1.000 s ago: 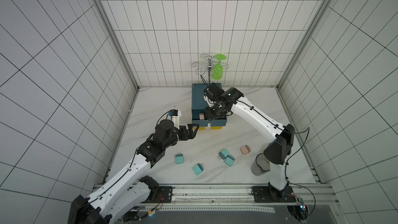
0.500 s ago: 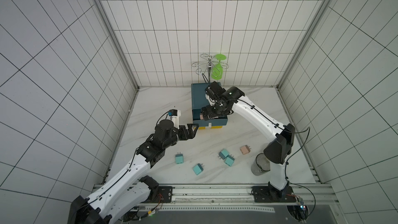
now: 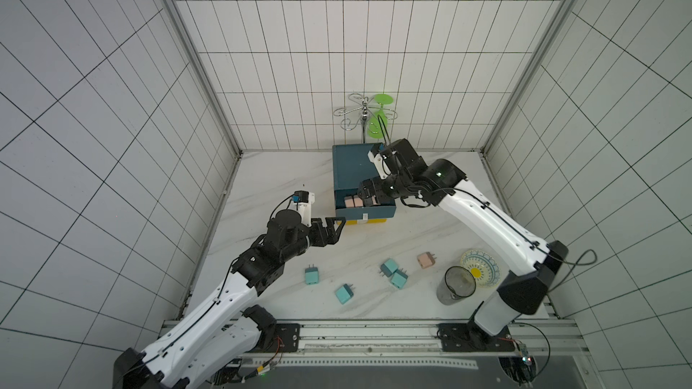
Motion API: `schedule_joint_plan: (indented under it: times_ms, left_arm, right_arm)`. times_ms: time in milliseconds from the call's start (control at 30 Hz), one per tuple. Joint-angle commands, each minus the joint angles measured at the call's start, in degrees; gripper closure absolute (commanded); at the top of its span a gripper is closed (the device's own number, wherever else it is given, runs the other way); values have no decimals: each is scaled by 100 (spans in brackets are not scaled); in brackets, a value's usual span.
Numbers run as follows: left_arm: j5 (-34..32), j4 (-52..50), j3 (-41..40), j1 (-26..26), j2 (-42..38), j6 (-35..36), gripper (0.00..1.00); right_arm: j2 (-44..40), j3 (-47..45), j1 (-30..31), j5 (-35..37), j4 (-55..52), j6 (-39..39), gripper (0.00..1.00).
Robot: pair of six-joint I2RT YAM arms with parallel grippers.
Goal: Place the plugs into the drawer by color
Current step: Place the plug in the drawer, then pick up the plug from the center of the board.
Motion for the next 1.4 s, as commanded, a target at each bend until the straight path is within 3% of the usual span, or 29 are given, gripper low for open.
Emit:
schedule_joint_plan:
  times_ms: [0,133,300,400,600,833,900,1067,1367]
  left_arm:
    - [-641,-104,272,-624,-485,532,10]
    - [-571,523,147,-1333,-152,826,12]
    - [-372,257,1112,-2274,1855,1401,12]
    - [-593,-230,1877,-2660,3064,1700,12]
    - [-758,-1325,3154,-2685,4958,1864,11]
    - [-405,-1153,4090,-2698,6441,2479,8]
    - [-109,-900,4231,-2703,6721,2578,8]
    - [-196,-880,4891,-2794,7431,2770,7]
    - [-159,-876,5417,-2808,8103,2947,8]
  right_arm:
    - [-1266,-1261,-79,266,1231,-358,1]
    - [-2493,-2571,-758,281,1508,-10,1]
    - [-3431,-3454,-1555,186,1223,-544,1]
    - [-3913,-3821,-1721,439,1248,-353,1]
    - [-4777,-4486,-1802,326,1532,-201,1]
    - [-5538,-4908,-1819,444,1812,-89,1]
    - [-5825,-4994,-1821,514,1867,-65,1]
    - [-6427,-5227,-1823,686,2022,-36,1]
    - [-6366,-5264,-1819,653,2048,-32,1]
